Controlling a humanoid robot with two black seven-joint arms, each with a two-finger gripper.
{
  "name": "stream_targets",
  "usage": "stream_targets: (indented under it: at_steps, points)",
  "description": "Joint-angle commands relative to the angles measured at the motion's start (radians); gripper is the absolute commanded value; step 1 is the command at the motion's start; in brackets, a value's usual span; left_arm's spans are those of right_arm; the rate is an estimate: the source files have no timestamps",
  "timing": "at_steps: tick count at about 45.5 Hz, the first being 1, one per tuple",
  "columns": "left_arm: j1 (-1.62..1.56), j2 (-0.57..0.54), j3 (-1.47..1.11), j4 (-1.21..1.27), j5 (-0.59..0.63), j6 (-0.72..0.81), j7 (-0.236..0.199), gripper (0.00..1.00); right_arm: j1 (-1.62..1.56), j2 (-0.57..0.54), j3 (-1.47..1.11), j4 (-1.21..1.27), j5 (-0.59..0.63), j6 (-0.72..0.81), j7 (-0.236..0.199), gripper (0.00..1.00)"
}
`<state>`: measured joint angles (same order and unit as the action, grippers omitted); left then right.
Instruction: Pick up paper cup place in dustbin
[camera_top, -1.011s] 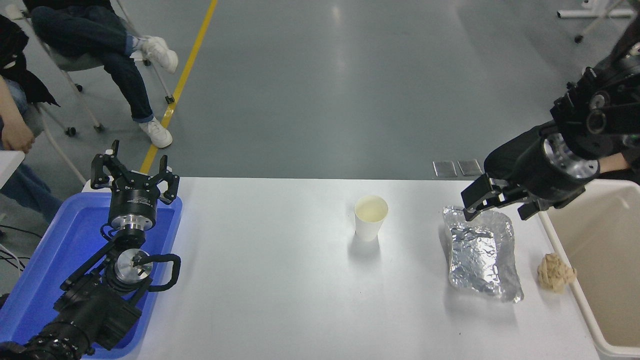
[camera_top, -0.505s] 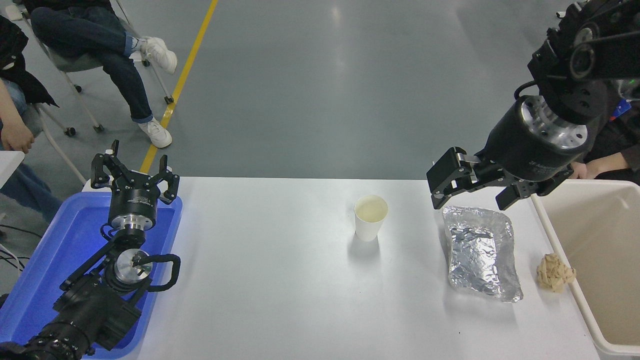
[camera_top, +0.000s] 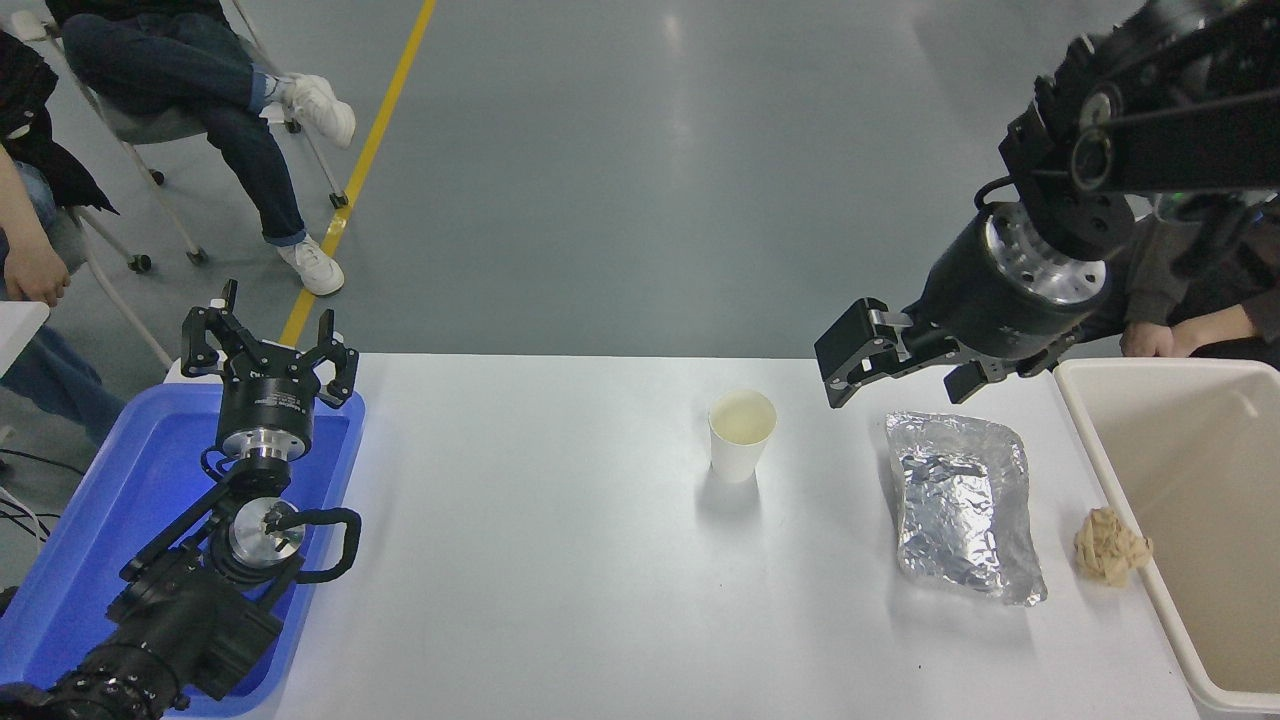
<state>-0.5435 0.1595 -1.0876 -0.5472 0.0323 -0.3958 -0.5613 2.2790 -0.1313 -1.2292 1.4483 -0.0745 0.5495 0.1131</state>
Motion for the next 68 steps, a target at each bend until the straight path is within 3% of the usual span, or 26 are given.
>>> stream_targets:
  at_steps: [1,6,10,13,27,61,64,68]
  points:
    - [-0.001,0.0,0.0,0.001,0.0,0.0,0.0,0.99,-0.274,0.033,0.034,-0.256,-0.042,-0.151,-0.027,1.0]
    - [-0.001,0.0,0.0,0.0,0.0,0.0,0.0,0.99,-0.427,0.047,0.082,-0.402,-0.044,-0.218,-0.039,1.0]
    - [-0.001,0.0,0.0,0.0,0.0,0.0,0.0,0.99,-0.561,0.068,0.148,-0.543,-0.042,-0.276,-0.107,1.0]
    - [-0.001,0.0,0.0,0.001,0.0,0.0,0.0,0.99,-0.614,0.07,0.2,-0.589,-0.044,-0.29,-0.125,1.0]
    - [-0.001,0.0,0.0,0.001,0.0,0.0,0.0,0.99,-0.766,0.116,0.304,-0.643,-0.051,-0.367,-0.132,1.0]
    - [-0.001,0.0,0.0,0.0,0.0,0.0,0.0,0.99,-1.026,0.119,0.494,-0.79,-0.269,-0.436,-0.132,1.0]
    - [-0.001,0.0,0.0,0.0,0.0,0.0,0.0,0.99,-1.044,0.116,0.528,-0.795,-0.294,-0.437,-0.132,0.97]
    - [-0.001,0.0,0.0,0.0,0.0,0.0,0.0,0.99,-1.064,0.116,0.562,-0.804,-0.32,-0.437,-0.132,0.86]
